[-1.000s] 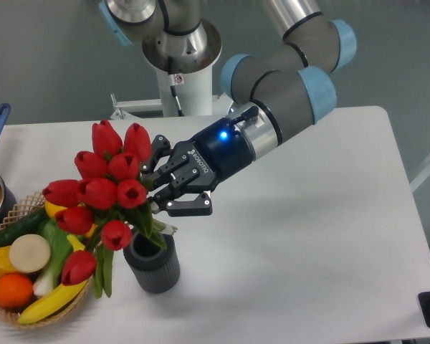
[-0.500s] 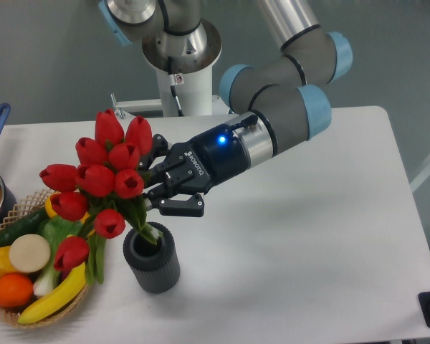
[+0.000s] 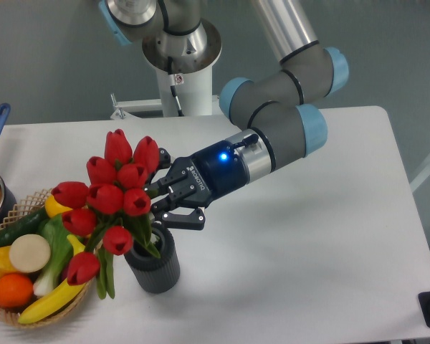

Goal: Insert the flowers into the vase
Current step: 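Lower the tulip stems into the opening of the grey vase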

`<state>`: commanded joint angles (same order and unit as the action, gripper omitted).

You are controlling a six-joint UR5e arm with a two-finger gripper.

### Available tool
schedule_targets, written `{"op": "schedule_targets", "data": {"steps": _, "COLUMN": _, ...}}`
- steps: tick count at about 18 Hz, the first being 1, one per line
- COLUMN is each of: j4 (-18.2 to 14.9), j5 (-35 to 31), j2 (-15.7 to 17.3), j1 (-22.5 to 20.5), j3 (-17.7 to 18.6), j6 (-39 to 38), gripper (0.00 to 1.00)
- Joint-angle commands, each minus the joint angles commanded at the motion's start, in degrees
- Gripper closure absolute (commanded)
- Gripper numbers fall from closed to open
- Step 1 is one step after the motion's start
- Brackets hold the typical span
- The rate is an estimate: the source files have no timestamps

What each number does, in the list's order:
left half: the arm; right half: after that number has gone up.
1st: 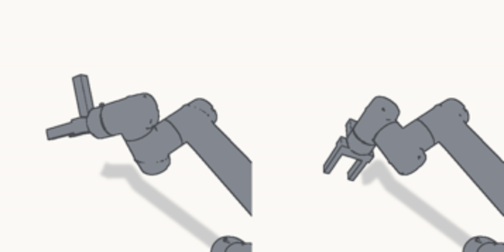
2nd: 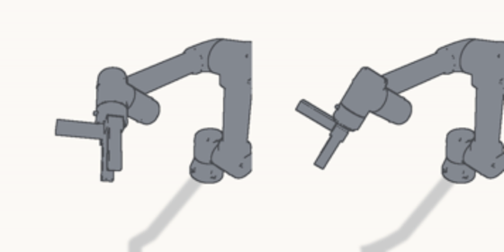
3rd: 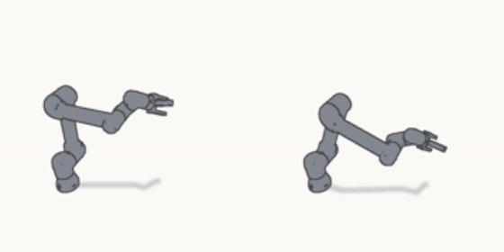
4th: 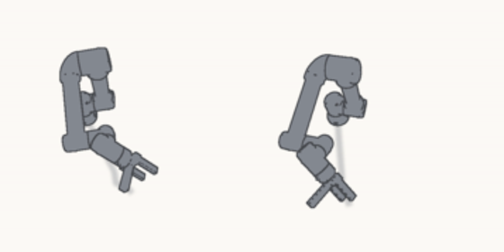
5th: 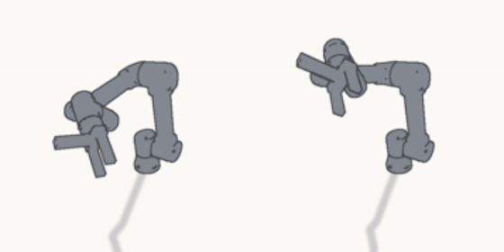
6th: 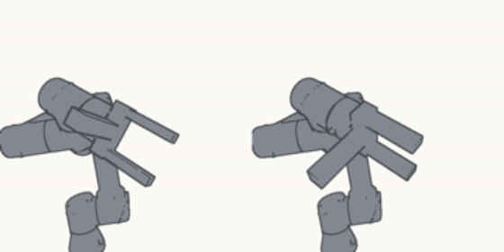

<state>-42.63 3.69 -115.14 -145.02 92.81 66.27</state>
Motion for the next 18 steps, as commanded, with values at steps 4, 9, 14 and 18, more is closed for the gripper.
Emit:
{"op": "schedule_targets", "data": {"steps": 4, "j4": 0.0, "j5": 0.09, "j2": -0.44, "j1": 0.26, "j3": 0.09, "j6": 0.0, "gripper": 0.78}}
{"op": "schedule_targets", "data": {"steps": 9, "j4": 0.0, "j5": 1.93, "j2": -1.76, "j1": 0.53, "j3": 2.37, "j6": 2.28, "gripper": 0.78}}
{"op": "schedule_targets", "data": {"steps": 14, "j4": 0.0, "j5": 3.51, "j2": -2.02, "j1": -0.26, "j3": 5.71, "j6": 5.09, "gripper": 0.78}}
{"op": "schedule_targets", "data": {"steps": 18, "j4": 0.0, "j5": 3.52, "j2": -2.99, "j1": -0.52, "j3": 6.94, "j6": 7.02, "gripper": 0.78}}
